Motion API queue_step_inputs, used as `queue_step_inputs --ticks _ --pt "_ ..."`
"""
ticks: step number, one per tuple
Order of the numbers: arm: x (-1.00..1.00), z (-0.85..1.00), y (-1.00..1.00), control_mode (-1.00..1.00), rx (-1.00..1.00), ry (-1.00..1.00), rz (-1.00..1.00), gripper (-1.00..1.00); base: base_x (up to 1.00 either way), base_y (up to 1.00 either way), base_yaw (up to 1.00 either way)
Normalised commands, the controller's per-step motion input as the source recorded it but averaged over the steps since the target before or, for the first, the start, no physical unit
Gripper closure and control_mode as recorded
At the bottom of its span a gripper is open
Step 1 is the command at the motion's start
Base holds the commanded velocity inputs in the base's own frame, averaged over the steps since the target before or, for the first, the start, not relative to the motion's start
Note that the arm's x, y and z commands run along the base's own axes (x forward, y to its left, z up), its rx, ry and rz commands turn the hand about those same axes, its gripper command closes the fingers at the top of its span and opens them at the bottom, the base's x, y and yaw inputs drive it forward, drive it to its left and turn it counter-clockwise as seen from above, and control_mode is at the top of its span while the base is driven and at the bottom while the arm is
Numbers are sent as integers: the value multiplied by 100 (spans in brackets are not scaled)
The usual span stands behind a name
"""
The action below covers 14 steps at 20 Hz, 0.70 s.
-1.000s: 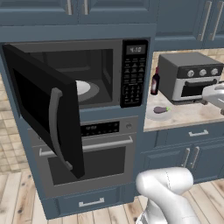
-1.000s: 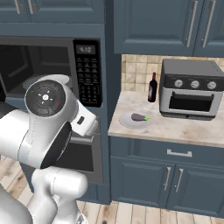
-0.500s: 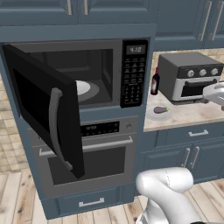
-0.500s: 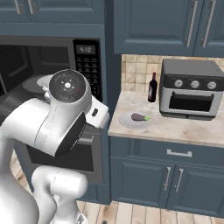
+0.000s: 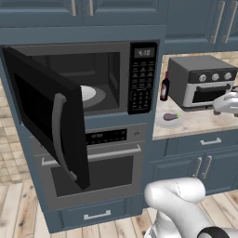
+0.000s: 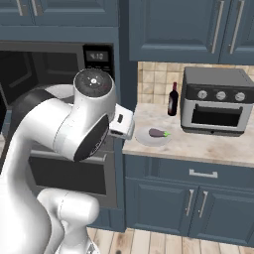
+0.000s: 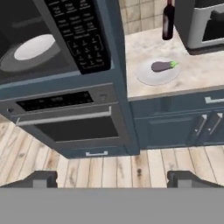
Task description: Pick the eggplant from the counter and place it in the microwave. Then turn on the microwave.
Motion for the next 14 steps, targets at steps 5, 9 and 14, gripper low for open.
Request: queue_step_inputs --ticks 5,9,14 --pt "25 -20 -11 -100 -15 12 9 -100 0 0 0" --pt "16 -19 -14 -100 -13 8 4 -100 0 0 0" --pt "12 -16 -11 -100 -11 4 5 -100 0 0 0"
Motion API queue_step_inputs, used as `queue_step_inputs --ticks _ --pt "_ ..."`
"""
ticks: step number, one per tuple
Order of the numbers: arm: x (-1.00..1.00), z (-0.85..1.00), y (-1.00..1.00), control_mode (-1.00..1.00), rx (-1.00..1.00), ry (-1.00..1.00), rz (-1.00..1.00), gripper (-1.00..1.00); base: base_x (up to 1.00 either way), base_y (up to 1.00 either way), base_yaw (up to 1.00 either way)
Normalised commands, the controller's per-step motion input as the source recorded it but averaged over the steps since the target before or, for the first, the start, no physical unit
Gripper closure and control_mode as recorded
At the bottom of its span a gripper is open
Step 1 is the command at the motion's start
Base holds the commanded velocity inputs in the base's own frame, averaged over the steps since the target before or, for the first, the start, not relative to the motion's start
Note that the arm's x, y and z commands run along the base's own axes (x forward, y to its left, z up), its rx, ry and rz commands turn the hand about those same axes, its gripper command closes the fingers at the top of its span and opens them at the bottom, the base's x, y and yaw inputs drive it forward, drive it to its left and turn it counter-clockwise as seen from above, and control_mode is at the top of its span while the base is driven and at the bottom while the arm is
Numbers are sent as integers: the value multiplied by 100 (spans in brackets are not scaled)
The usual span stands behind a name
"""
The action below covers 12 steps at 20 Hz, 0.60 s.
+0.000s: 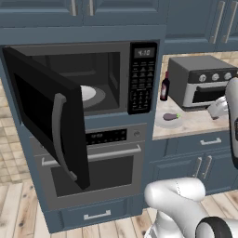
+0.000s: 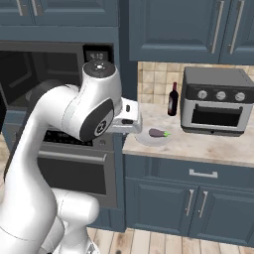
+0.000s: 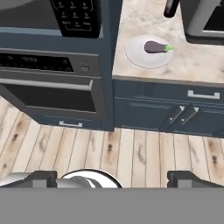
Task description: Pick the eggplant from the counter and place it in the microwave. Then turn on the microwave.
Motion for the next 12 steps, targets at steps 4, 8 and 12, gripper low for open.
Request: queue_step_inputs --ticks 4,8,12 --pt "14 -13 -16 -100 -8 2 12 -100 0 0 0" --pt "7 -11 -20 -100 -5 1 13 -100 0 0 0" --pt "11 -9 -16 -100 -3 0 13 -100 0 0 0"
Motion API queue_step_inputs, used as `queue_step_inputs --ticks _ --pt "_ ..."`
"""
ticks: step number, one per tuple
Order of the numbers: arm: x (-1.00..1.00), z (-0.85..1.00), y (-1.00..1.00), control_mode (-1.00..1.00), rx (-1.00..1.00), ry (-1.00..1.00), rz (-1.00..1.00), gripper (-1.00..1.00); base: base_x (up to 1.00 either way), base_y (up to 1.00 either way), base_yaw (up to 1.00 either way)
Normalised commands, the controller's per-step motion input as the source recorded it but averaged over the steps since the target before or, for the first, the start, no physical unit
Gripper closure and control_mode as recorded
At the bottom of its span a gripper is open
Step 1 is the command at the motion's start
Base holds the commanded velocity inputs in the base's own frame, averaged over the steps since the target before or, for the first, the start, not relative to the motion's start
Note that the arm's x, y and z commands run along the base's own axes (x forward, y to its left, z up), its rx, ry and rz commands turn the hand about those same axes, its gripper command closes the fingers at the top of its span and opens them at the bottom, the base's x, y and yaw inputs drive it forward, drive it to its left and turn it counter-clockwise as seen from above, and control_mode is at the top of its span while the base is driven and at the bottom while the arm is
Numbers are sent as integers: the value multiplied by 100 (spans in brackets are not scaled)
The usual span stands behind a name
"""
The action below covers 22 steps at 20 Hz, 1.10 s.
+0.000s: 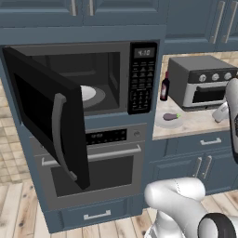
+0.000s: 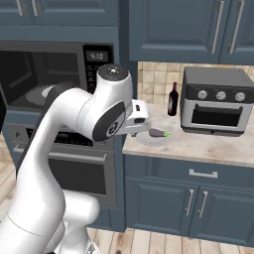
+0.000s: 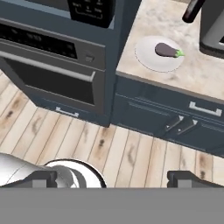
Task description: Pick the eggplant from the counter and place it in the microwave. Then turn on the microwave.
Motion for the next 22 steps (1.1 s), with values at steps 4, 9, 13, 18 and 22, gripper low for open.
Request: queue_step_inputs --ticks 4,9,13,18,22 --pt "28 -7 -10 -100 -5 2 13 -100 0 0 0" --pt "31 -12 -6 -100 -7 8 11 -100 0 0 0" --pt "16 -15 -5 -100 -8 7 7 -100 0 0 0" --pt "5 -15 -5 -100 -6 2 6 -100 0 0 0" --pt "12 -13 0 -100 -3 0 6 -100 0 0 0"
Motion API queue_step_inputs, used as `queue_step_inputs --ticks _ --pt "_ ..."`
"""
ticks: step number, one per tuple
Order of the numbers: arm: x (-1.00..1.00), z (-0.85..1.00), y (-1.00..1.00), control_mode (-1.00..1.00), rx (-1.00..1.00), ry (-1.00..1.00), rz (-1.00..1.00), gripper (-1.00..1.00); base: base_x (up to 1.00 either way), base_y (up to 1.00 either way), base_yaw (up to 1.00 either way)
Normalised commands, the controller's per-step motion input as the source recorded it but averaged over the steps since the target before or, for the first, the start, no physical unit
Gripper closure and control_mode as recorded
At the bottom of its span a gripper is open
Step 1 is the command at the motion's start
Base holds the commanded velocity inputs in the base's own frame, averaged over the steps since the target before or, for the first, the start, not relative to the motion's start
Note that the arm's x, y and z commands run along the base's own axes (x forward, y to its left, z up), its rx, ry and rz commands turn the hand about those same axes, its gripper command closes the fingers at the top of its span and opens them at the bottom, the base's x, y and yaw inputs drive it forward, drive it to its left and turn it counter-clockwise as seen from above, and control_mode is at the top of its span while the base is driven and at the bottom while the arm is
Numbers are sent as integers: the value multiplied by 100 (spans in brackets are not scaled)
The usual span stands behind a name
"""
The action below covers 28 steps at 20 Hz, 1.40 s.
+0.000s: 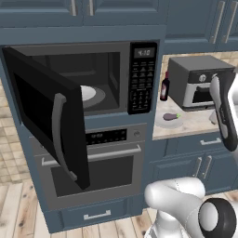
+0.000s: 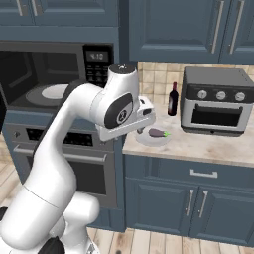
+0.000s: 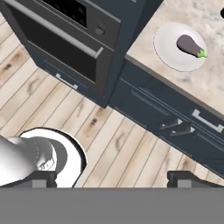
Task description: Pick the eggplant from the counter and place it in the microwave. Then turn on the microwave.
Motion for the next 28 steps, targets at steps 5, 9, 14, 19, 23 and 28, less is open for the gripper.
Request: queue_step_inputs --ticks 5,9,14,19,23,28 --pt "16 -5 0 -100 0 -5 7 -100 0 0 0" --pt "20 -1 0 -100 0 -6 7 -100 0 0 0" --pt "35 0 0 -100 0 0 10 -100 0 0 0" --pt "39 0 0 -100 0 0 11 -100 0 0 0" --pt "30 -2 0 -100 0 0 11 -100 0 0 0" --pt "27 -5 0 -100 0 0 11 -100 0 0 0"
